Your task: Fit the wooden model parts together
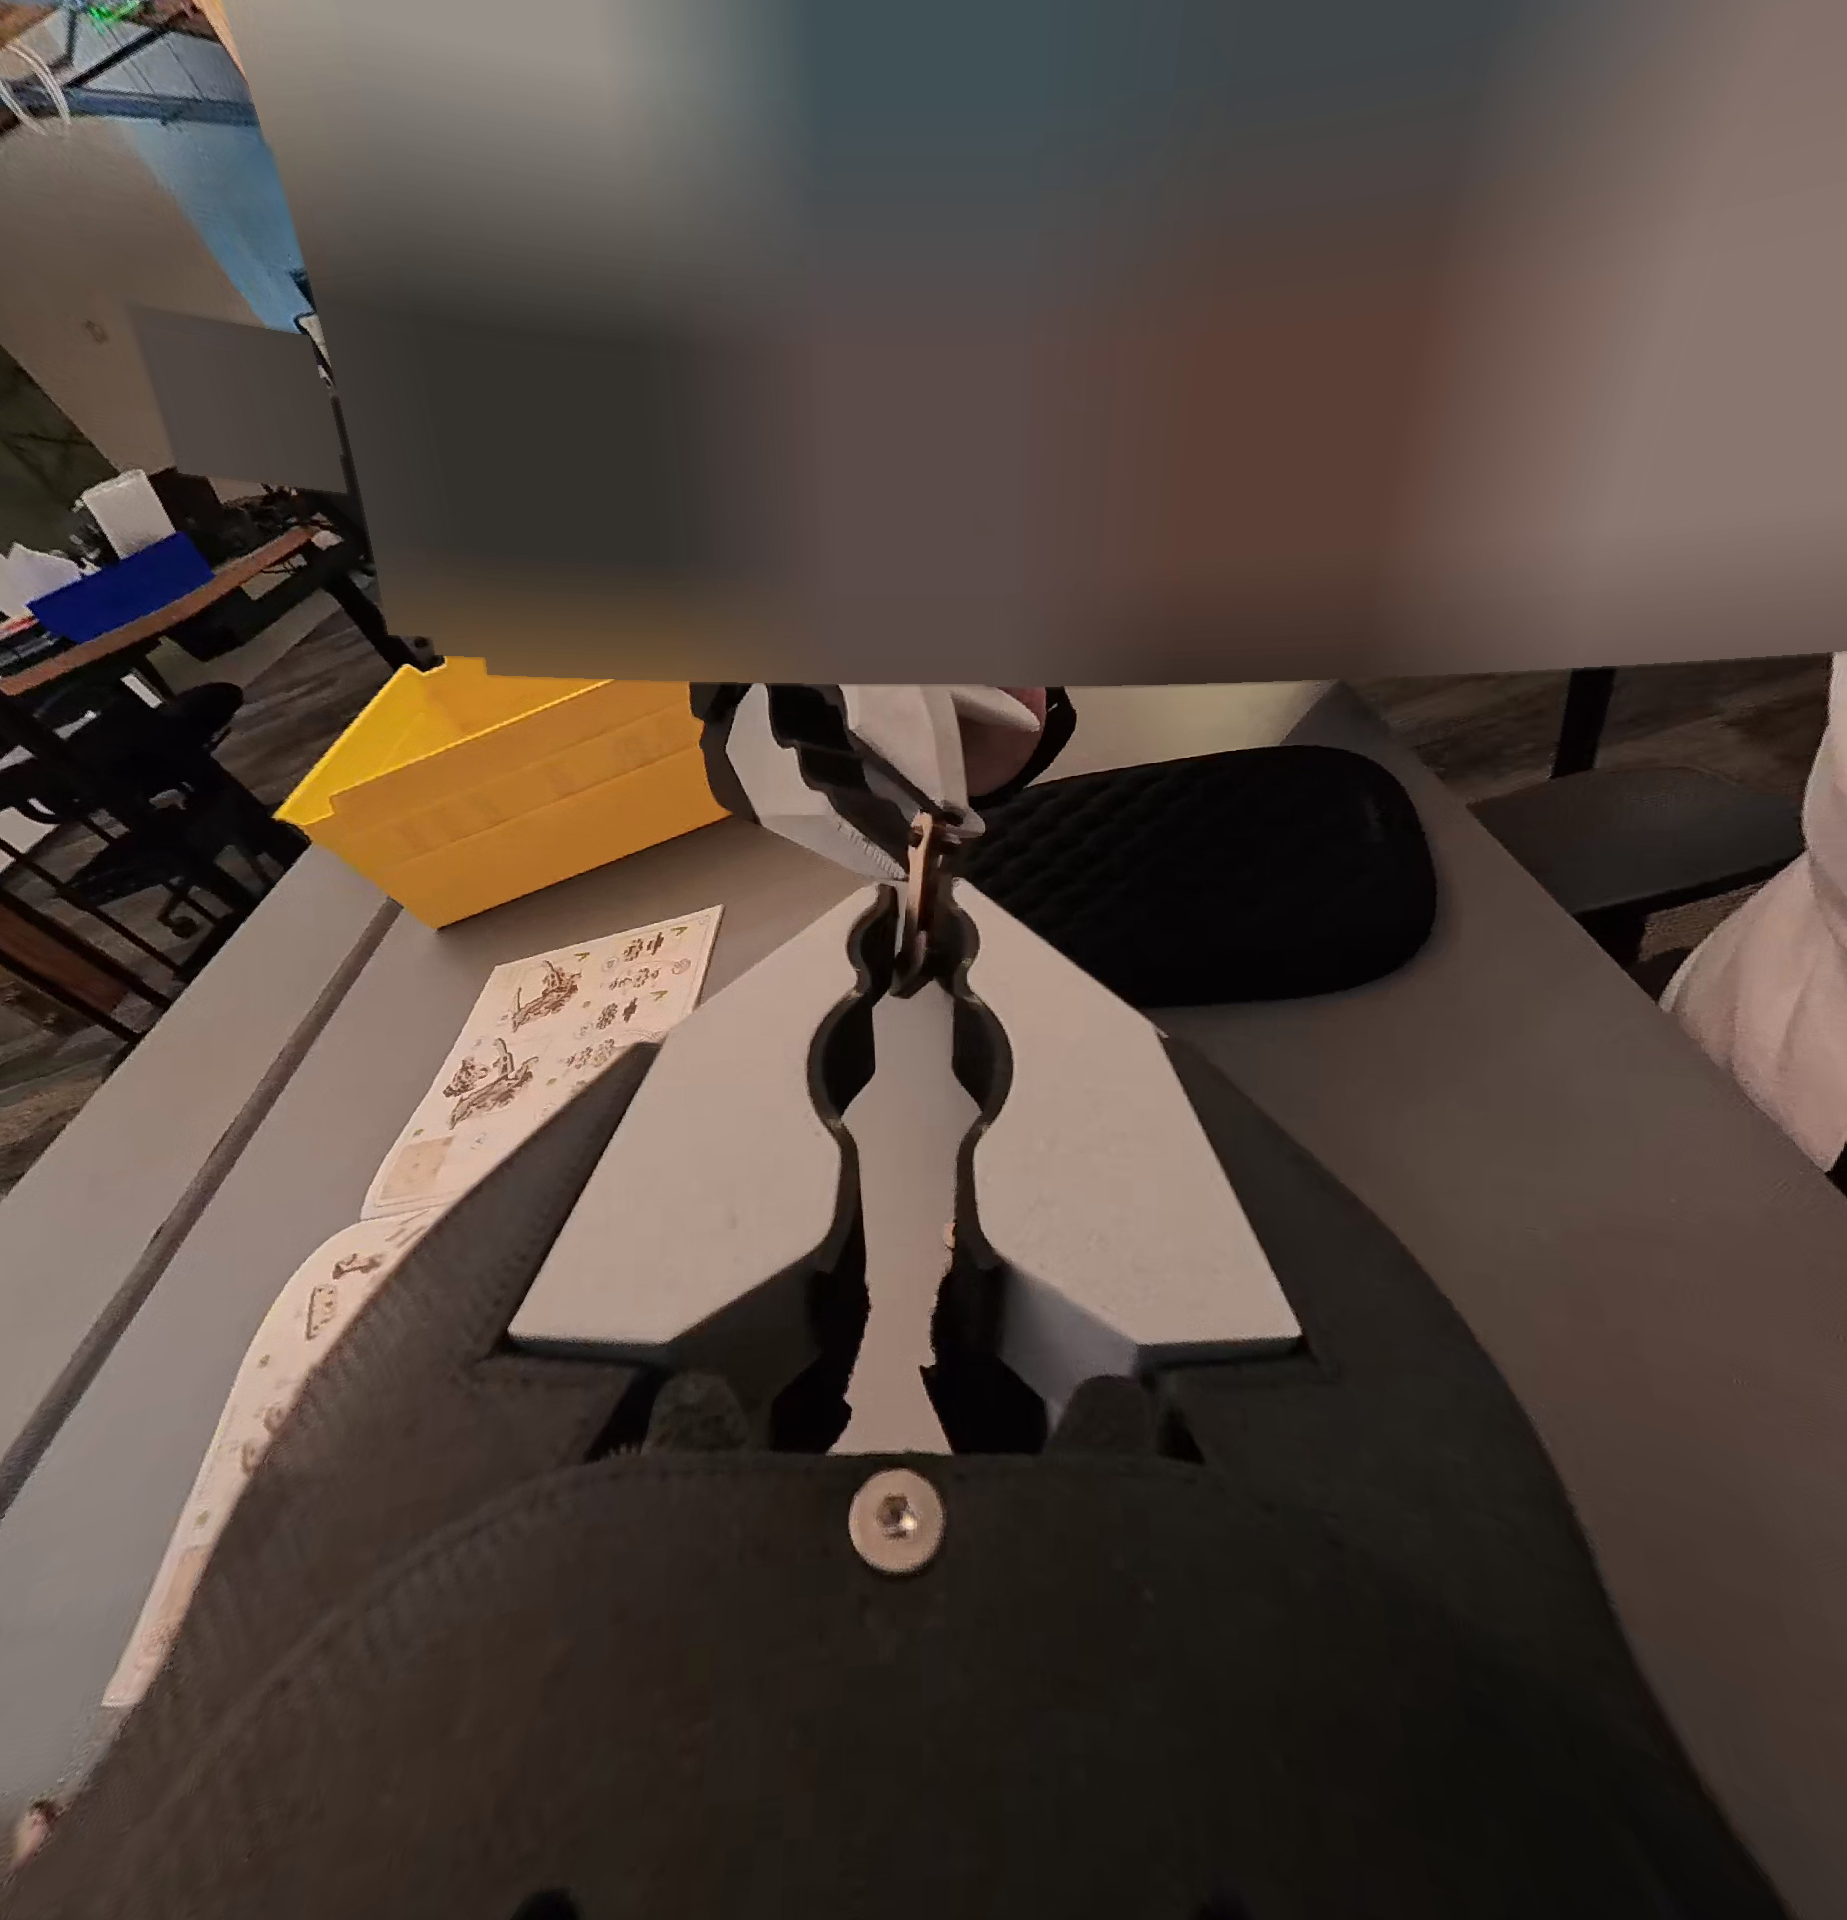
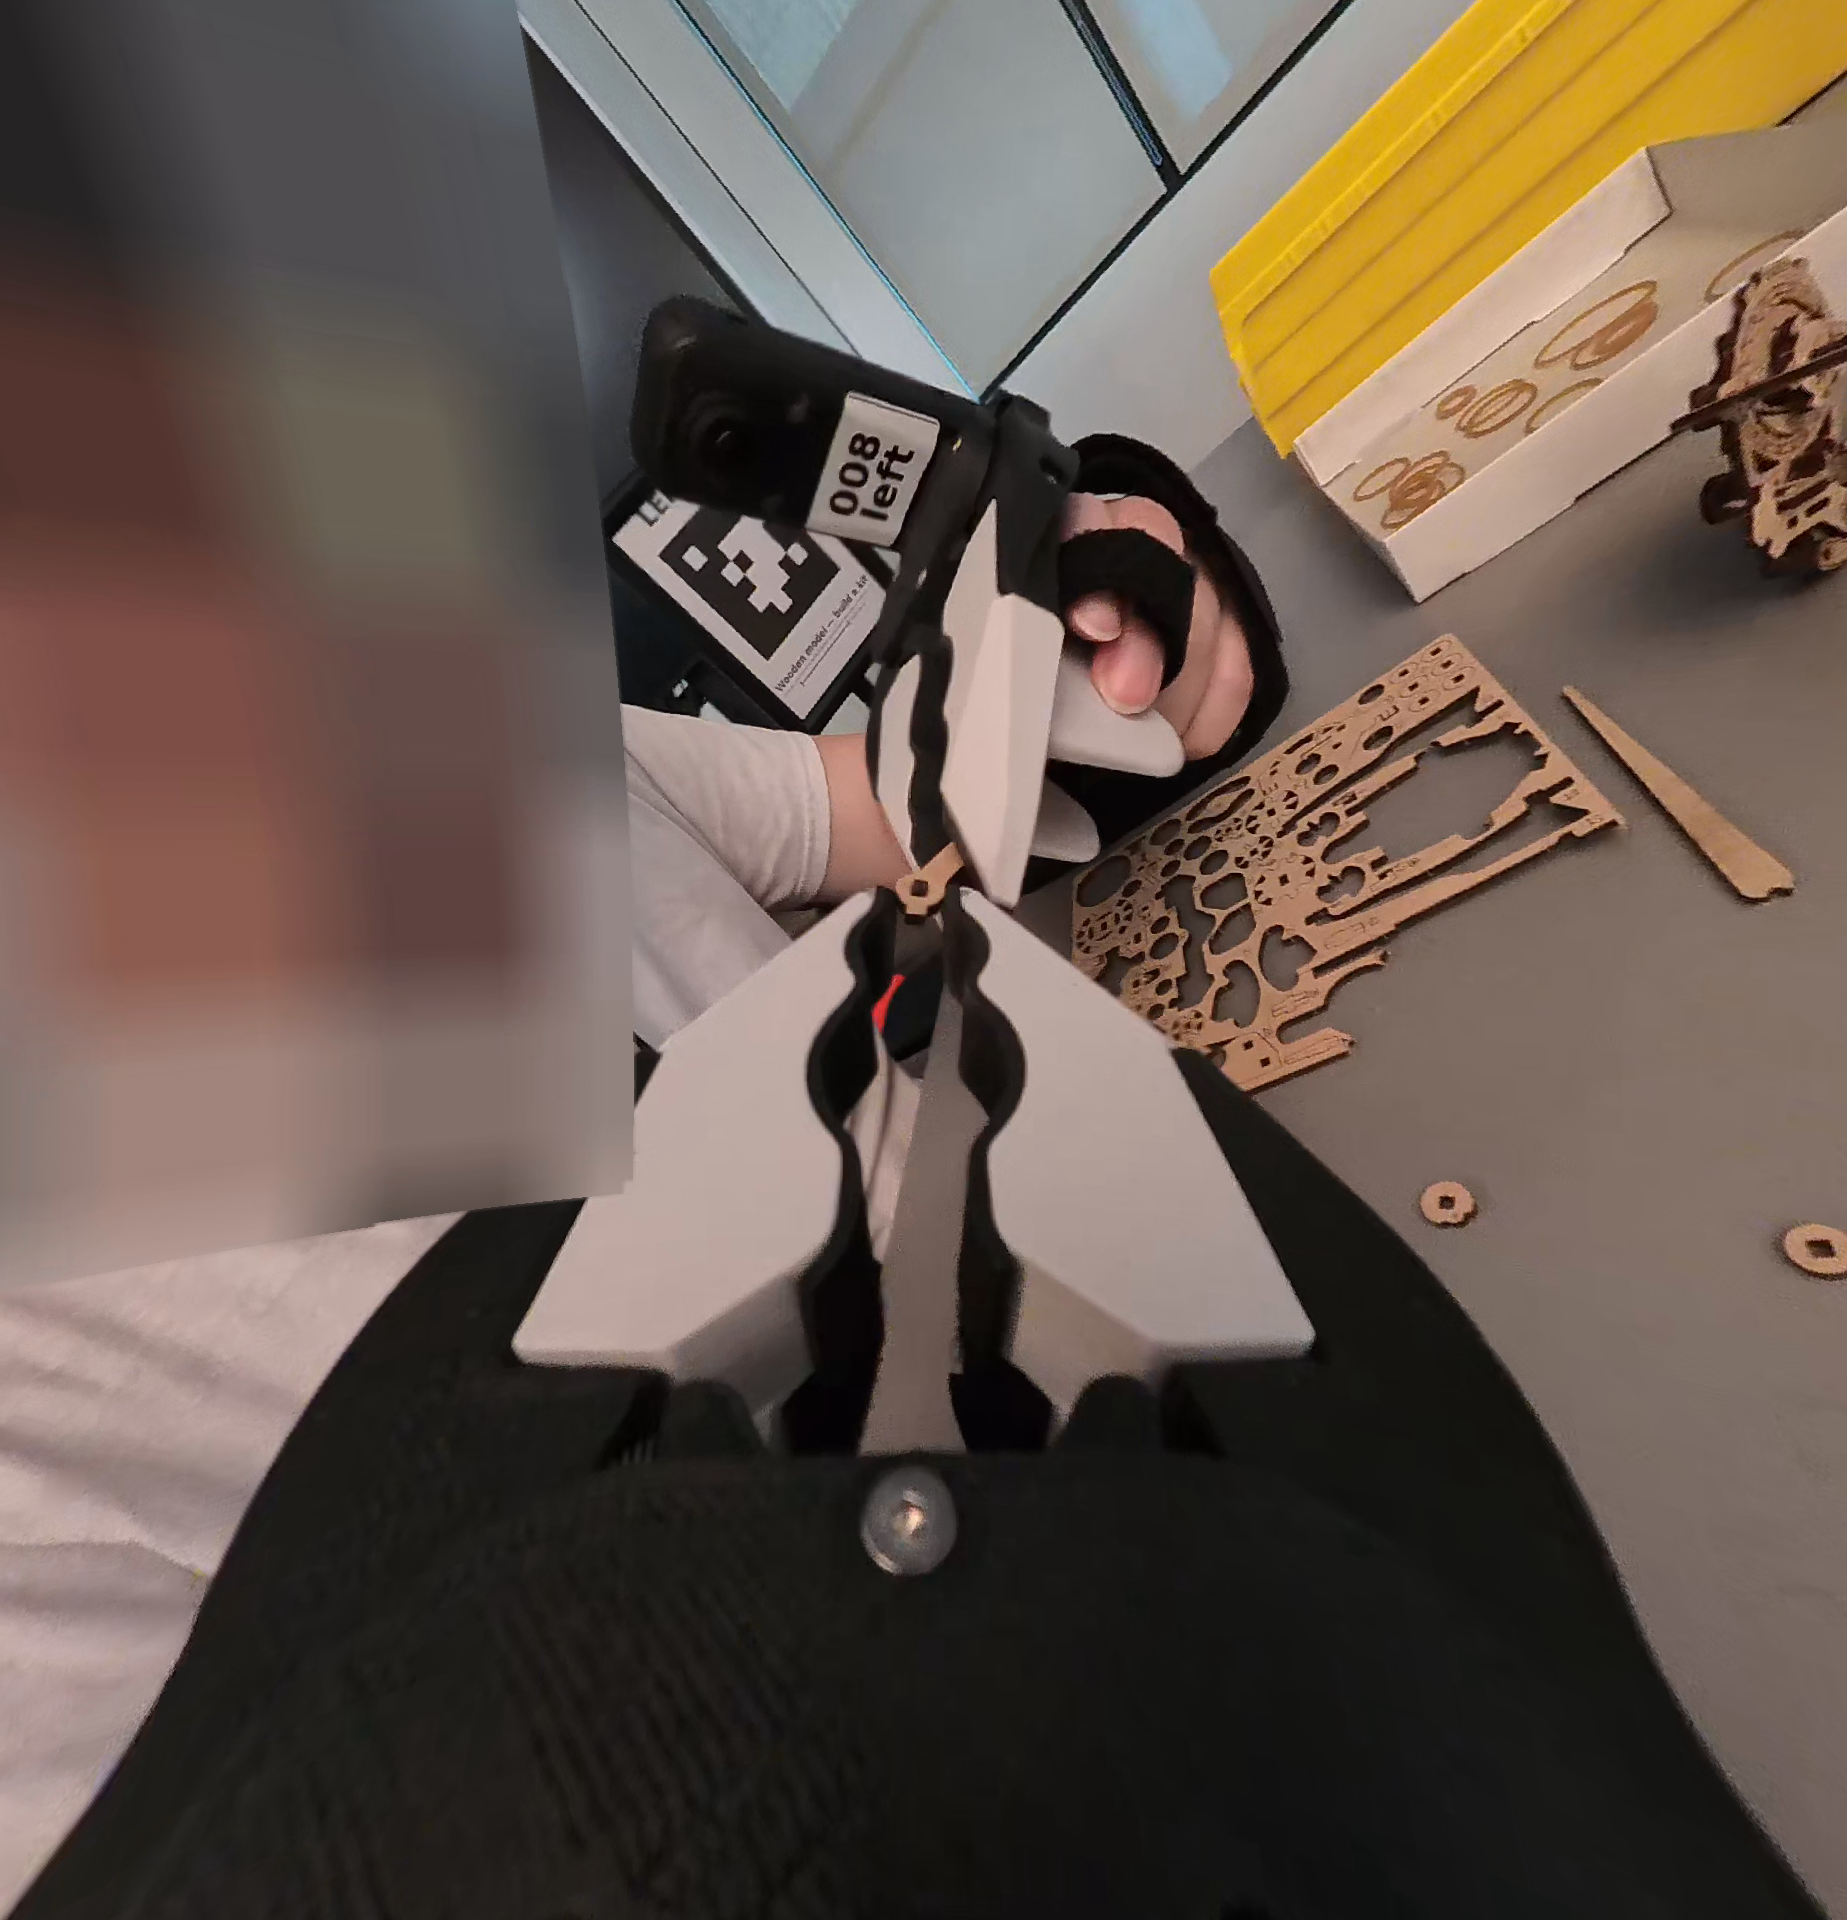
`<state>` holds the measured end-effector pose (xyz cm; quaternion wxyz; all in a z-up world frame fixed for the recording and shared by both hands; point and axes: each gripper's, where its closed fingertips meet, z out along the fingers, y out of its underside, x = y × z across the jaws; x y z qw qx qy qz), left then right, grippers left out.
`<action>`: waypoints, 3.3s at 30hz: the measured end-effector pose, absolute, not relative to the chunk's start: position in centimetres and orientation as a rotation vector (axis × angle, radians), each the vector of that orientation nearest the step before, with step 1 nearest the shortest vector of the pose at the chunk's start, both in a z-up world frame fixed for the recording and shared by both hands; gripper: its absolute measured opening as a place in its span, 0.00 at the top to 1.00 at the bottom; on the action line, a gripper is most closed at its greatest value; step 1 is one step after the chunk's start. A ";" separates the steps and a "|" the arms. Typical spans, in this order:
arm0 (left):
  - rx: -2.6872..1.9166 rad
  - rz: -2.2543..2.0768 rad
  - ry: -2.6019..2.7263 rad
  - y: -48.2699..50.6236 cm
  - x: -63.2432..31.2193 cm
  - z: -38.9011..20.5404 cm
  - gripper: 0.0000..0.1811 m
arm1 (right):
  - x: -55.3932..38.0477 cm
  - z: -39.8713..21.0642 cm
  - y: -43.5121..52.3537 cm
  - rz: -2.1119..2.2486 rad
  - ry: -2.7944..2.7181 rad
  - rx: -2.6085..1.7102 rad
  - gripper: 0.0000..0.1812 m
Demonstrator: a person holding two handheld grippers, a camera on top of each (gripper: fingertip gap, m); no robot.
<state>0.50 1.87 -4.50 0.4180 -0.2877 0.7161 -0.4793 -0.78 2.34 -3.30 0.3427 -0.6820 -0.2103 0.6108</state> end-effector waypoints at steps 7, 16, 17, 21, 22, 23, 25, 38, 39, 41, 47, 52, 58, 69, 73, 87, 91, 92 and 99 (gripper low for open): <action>-0.966 -1.434 1.833 2.7 0.7 -5.4 0.83 | 0.4 -3.4 2.7 1.181 -0.733 -1.681 0.96; -1.551 -2.131 1.637 4.2 1.4 -6.1 0.87 | 1.1 -6.1 3.3 0.455 -1.059 -1.534 0.96; -1.566 -2.145 1.647 3.9 1.4 -6.3 0.88 | 1.1 -6.3 3.3 0.436 -1.073 -1.533 0.96; -1.647 -2.207 1.584 4.2 1.8 -6.9 1.00 | 1.3 -7.6 3.9 0.393 -1.091 -1.574 0.96; -1.686 -2.197 1.568 4.4 1.9 -7.3 1.00 | 1.5 -8.0 4.2 0.378 -1.084 -1.601 0.96; -1.710 -2.198 1.542 4.7 2.0 -7.4 1.00 | 1.5 -8.3 4.5 0.354 -1.078 -1.618 0.95; -1.762 -2.182 1.513 5.2 2.2 -7.9 1.00 | 1.6 -8.7 4.8 0.273 -1.099 -1.638 0.92; -1.888 -2.111 1.510 5.7 2.3 -9.5 1.00 | 1.6 -10.1 5.5 0.081 -1.162 -1.769 0.96; -1.906 -2.085 1.512 5.8 2.4 -9.8 0.99 | 1.7 -10.7 5.4 0.111 -1.156 -1.806 0.96; -1.956 -1.962 1.507 6.8 2.6 -10.9 0.85 | 2.4 -12.7 5.5 0.188 -1.107 -1.904 0.96; -1.943 -1.861 1.494 8.8 2.2 -10.9 0.89 | 2.5 -15.3 5.1 0.453 -1.081 -2.007 0.96; -1.940 -1.849 1.530 8.4 2.1 -11.1 0.90 | 2.7 -16.7 5.1 0.538 -1.131 -2.064 0.96; -1.934 -1.848 1.575 7.6 2.1 -11.2 0.90 | 4.0 -17.0 5.8 0.444 -1.193 -2.083 1.00; -1.949 -1.805 1.618 7.3 2.2 -12.0 0.88 | 4.2 -16.1 5.3 0.542 -1.142 -2.108 0.99; -1.904 -1.637 1.768 6.3 2.2 -13.7 0.82 | 2.9 -14.7 5.3 0.719 -1.044 -2.061 0.99; -2.151 -1.809 1.480 7.5 2.8 -14.2 1.00 | 2.8 -12.9 7.5 0.327 -0.929 -1.988 0.86; -2.282 -1.857 1.418 7.5 2.7 -15.2 1.00 | 2.1 -14.8 7.6 0.072 -1.052 -1.989 0.91; -2.301 -1.905 1.392 7.3 2.7 -15.1 1.00 | 2.1 -15.5 7.5 0.034 -1.094 -1.999 0.92; -2.323 -1.920 1.358 7.7 2.6 -15.0 1.00 | 2.2 -16.2 7.8 -0.034 -1.129 -2.013 0.96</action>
